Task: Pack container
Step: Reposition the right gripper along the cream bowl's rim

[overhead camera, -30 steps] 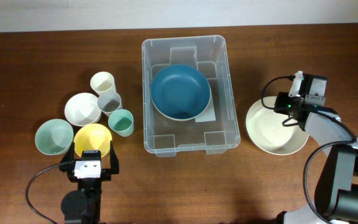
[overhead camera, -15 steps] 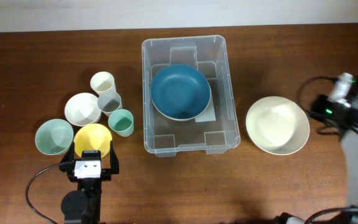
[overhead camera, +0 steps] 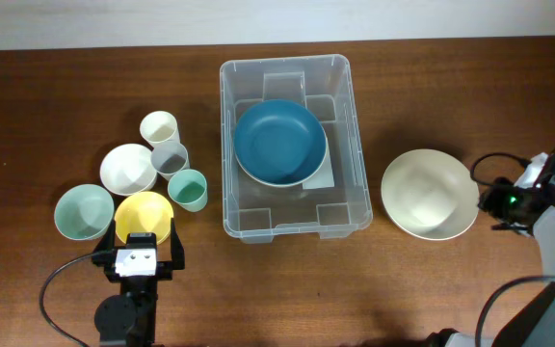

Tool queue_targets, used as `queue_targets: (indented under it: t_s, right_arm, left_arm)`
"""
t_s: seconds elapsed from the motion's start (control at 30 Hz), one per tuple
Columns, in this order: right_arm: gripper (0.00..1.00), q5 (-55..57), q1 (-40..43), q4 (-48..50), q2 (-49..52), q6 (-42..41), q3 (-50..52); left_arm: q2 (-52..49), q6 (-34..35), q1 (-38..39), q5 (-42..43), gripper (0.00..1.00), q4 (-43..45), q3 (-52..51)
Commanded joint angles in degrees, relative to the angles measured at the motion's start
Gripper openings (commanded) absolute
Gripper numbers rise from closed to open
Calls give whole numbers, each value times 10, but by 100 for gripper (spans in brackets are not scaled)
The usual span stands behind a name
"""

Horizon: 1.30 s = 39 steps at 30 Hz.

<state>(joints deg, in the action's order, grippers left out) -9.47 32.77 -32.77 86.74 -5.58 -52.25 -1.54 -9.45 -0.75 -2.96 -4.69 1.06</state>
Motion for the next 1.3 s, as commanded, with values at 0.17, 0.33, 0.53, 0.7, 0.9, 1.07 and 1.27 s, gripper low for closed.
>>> queue_targets:
  t_s: [0.17, 0.33, 0.53, 0.7, 0.9, 1.07, 1.27]
  right_arm:
    - [80, -36, 1, 57, 53, 9, 33]
    - [80, -50, 1, 67, 67, 8, 33]
    - [76, -50, 1, 71, 67, 9, 34]
    - [68, -50, 1, 82, 67, 9, 36]
    - [54, -52, -2, 123, 67, 8, 57]
    - [56, -54, -12, 161, 69, 8, 79]
    - [56, -54, -17, 164, 72, 8, 79]
  left_arm:
    - [5, -7, 2, 6, 100, 1, -5]
    - [5, -7, 2, 6, 100, 1, -5]
    - [5, -7, 2, 6, 100, 1, -5]
    - [5, -7, 2, 6, 100, 1, -5]
    - [5, -7, 2, 6, 99, 1, -5]
    - [5, -7, 2, 6, 100, 1, -5]
    - [5, -7, 2, 6, 100, 1, -5]
